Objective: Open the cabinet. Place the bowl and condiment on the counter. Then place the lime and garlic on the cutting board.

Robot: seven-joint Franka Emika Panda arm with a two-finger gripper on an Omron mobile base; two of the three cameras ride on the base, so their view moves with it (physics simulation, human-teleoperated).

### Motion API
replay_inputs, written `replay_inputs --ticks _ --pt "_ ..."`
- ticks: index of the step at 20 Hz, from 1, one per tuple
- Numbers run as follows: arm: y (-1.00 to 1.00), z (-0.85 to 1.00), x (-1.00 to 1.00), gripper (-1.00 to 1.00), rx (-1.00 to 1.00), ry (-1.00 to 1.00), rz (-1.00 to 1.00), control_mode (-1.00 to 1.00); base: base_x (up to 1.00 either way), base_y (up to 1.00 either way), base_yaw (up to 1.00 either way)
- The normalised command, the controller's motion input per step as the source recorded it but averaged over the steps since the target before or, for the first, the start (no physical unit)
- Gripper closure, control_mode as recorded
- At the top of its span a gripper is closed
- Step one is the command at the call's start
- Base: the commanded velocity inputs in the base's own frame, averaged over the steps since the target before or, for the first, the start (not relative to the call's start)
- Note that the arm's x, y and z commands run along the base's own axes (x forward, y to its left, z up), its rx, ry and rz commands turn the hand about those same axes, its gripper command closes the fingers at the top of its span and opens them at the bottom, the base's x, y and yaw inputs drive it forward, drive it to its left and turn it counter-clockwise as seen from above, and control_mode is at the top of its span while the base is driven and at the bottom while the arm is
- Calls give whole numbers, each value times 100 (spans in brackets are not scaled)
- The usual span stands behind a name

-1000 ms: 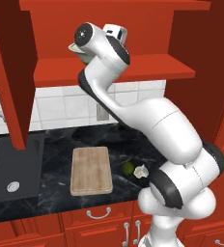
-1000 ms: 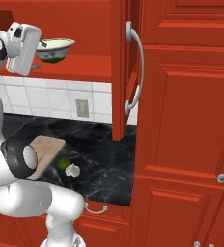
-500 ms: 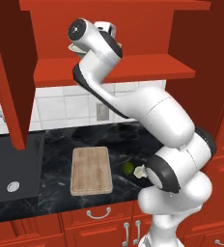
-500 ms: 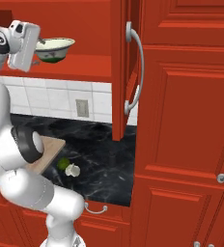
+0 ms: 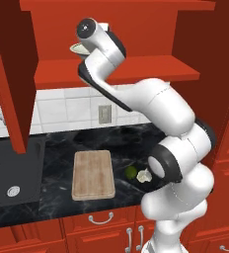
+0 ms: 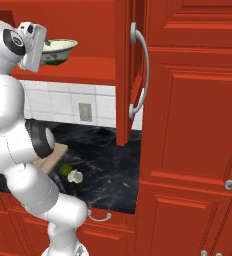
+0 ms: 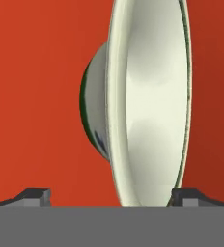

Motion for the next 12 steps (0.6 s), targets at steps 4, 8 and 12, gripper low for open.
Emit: replay_inputs --ticks 4,8,12 --pt "6 -8 34 -100 -2 1 17 -100 0 0 0" --pt "10 -9 36 -100 -3 1 16 -100 0 0 0" --pt "6 -13 32 -100 -3 0 15 -100 0 0 0"
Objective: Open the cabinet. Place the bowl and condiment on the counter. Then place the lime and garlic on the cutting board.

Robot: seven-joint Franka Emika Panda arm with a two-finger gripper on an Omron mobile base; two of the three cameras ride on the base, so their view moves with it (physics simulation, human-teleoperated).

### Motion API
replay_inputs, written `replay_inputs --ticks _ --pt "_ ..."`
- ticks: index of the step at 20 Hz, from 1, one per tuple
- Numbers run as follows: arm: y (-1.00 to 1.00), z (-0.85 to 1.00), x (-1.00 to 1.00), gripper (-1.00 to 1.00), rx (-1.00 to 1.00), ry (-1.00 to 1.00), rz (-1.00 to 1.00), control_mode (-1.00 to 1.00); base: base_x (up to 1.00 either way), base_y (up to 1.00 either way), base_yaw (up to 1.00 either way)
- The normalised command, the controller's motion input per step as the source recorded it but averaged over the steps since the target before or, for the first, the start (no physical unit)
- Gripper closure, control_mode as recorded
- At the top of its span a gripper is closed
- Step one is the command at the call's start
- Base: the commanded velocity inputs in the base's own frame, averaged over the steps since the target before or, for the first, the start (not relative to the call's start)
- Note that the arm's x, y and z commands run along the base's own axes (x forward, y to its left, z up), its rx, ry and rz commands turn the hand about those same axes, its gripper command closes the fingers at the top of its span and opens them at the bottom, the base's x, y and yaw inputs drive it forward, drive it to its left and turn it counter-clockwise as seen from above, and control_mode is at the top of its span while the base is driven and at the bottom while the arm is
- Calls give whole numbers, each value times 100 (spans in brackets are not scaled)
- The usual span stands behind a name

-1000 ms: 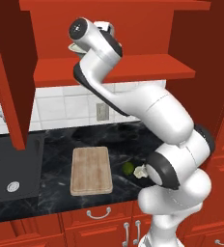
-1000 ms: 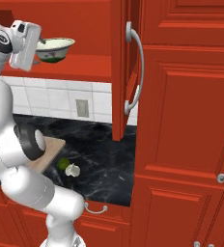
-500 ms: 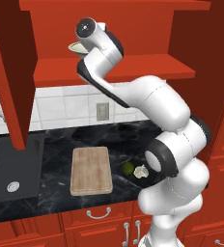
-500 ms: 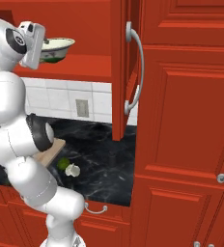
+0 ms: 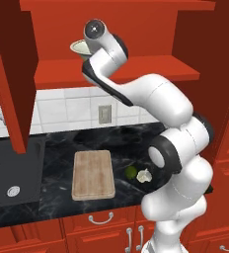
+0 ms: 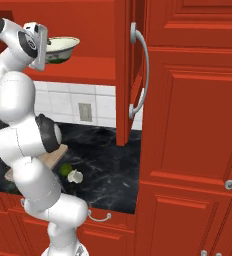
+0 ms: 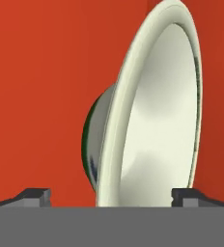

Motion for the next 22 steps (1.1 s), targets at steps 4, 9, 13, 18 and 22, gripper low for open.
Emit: replay_inputs --ticks 4,9,13,18,22 --pt "0 -13 8 100 -1 0 10 -100 0 0 0" --pt "0 -5 -9 100 0 0 1 -100 0 0 0" --pt "0 0 -75 100 0 0 0 -100 0 0 0" --pt "9 0 -100 100 0 -7 0 -100 0 0 0" --pt "0 3 -100 100 1 -1 0 -100 0 0 0"
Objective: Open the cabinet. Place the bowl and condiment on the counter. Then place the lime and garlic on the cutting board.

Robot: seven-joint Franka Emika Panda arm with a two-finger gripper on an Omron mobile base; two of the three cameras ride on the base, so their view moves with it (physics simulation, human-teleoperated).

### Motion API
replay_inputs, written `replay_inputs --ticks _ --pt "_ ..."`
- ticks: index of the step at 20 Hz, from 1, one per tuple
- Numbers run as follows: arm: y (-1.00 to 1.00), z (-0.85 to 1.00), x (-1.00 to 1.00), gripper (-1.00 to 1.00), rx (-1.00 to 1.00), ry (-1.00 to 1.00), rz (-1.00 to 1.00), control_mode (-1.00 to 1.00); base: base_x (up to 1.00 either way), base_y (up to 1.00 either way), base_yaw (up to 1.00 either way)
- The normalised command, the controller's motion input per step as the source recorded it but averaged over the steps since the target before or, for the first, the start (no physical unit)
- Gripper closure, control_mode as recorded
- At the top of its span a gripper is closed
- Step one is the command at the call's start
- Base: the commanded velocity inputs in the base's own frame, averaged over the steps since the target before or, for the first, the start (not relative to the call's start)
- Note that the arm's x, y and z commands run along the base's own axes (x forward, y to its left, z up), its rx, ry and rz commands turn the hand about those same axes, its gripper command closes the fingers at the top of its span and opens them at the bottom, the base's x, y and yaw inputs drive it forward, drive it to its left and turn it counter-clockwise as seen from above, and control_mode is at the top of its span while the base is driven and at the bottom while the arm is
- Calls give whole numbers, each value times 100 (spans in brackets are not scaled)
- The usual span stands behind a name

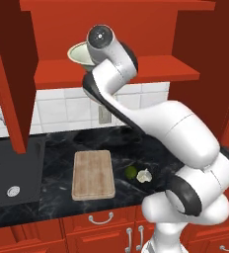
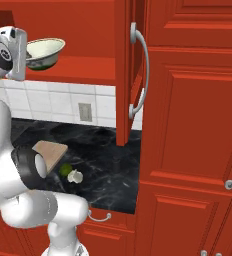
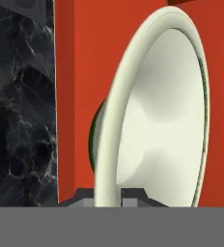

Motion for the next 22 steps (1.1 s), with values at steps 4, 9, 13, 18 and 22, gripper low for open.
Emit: replay_inputs --ticks 4,9,13,18,22 --pt "-2 1 -100 100 7 0 0 -100 0 0 0" --pt "-10 0 -100 100 11 3 0 -100 0 0 0" --pt "-29 0 -100 100 10 6 0 -100 0 0 0" --pt "-39 -9 -100 100 7 10 -1 -100 0 0 0" --pt "-29 -40 -99 100 0 14 -2 -100 0 0 0"
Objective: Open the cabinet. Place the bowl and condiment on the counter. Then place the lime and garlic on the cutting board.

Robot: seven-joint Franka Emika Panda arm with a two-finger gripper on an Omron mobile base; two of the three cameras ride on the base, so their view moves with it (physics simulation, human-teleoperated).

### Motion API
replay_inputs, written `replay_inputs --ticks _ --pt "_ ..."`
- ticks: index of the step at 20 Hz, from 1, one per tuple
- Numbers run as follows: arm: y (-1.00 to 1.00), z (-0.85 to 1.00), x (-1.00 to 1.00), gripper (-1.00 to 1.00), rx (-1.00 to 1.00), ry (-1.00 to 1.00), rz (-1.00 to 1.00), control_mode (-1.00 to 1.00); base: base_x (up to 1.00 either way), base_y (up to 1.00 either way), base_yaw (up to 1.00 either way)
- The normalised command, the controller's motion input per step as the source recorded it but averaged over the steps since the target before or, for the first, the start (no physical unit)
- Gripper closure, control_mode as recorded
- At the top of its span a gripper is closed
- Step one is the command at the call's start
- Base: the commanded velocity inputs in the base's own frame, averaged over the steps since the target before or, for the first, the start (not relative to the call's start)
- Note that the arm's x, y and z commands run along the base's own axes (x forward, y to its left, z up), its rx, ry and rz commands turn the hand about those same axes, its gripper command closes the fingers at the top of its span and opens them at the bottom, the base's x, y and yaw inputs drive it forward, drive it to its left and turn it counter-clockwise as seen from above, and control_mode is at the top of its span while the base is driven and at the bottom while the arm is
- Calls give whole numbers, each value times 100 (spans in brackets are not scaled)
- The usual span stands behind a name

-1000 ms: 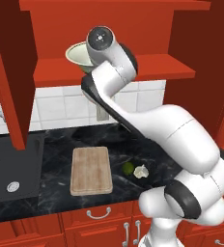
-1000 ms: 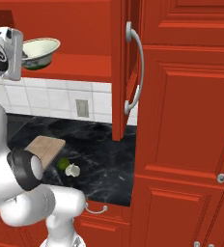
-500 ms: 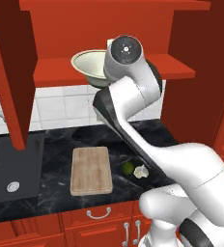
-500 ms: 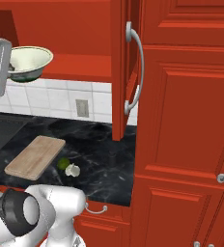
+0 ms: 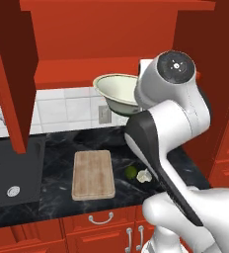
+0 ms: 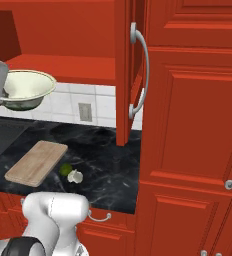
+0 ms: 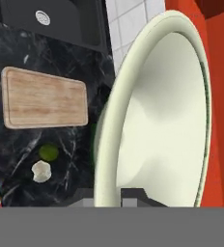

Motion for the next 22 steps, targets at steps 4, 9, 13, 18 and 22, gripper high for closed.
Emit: replay_inputs --ticks 4,9,13,18,22 --pt "-31 -68 -54 100 0 13 0 -100 0 0 0" --pt "-29 -67 5 100 0 10 0 -100 0 0 0" --pt "-14 -61 54 100 0 10 0 -100 0 0 0" --pt "0 -64 95 100 -1 8 0 -100 0 0 0" --pt "0 -39 96 100 -1 5 0 -100 0 0 0"
